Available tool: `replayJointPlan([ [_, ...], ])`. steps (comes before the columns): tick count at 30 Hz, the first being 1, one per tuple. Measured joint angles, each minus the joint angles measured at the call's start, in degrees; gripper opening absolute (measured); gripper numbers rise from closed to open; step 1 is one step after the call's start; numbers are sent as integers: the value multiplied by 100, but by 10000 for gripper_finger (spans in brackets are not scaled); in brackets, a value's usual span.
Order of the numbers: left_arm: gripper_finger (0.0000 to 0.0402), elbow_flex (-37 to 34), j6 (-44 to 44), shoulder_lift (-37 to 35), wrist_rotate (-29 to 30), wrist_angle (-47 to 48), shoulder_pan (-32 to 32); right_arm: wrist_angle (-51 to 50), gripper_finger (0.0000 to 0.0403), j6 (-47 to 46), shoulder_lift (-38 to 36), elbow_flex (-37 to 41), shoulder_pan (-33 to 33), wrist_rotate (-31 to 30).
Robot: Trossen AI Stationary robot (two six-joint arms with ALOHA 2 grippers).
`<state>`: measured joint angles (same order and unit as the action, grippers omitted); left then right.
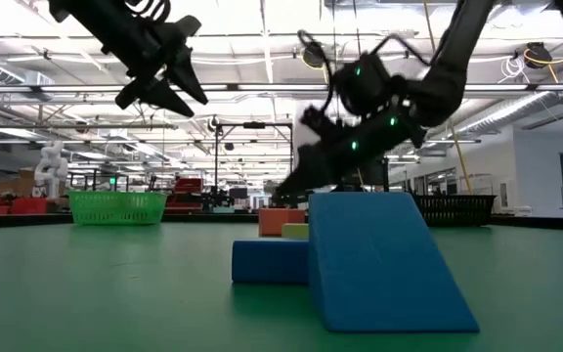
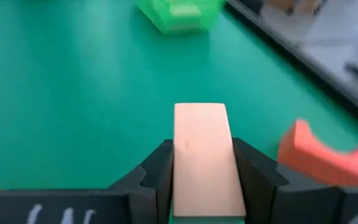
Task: Sort & place blocks by color
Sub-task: Put the light orange block into the green bin
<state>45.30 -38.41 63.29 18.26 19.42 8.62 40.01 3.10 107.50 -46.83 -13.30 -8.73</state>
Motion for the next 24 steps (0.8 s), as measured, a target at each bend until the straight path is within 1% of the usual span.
replayJointPlan([
  [8, 179, -2, -739, 8, -6, -86, -570, 21, 114, 1069, -890, -4, 530, -5],
  [13, 179, -2, -846, 60, -4, -737, -985, 124, 114, 1536, -1253, -4, 827, -9],
  [18, 179, 1, -648, 211, 0, -1458, -1251, 288, 114, 1873, -1339, -4, 1086, -11],
  [24, 179, 2, -585, 538, 0, -1954, -1300, 517, 114, 2304, -1345, -4, 1371, -11],
])
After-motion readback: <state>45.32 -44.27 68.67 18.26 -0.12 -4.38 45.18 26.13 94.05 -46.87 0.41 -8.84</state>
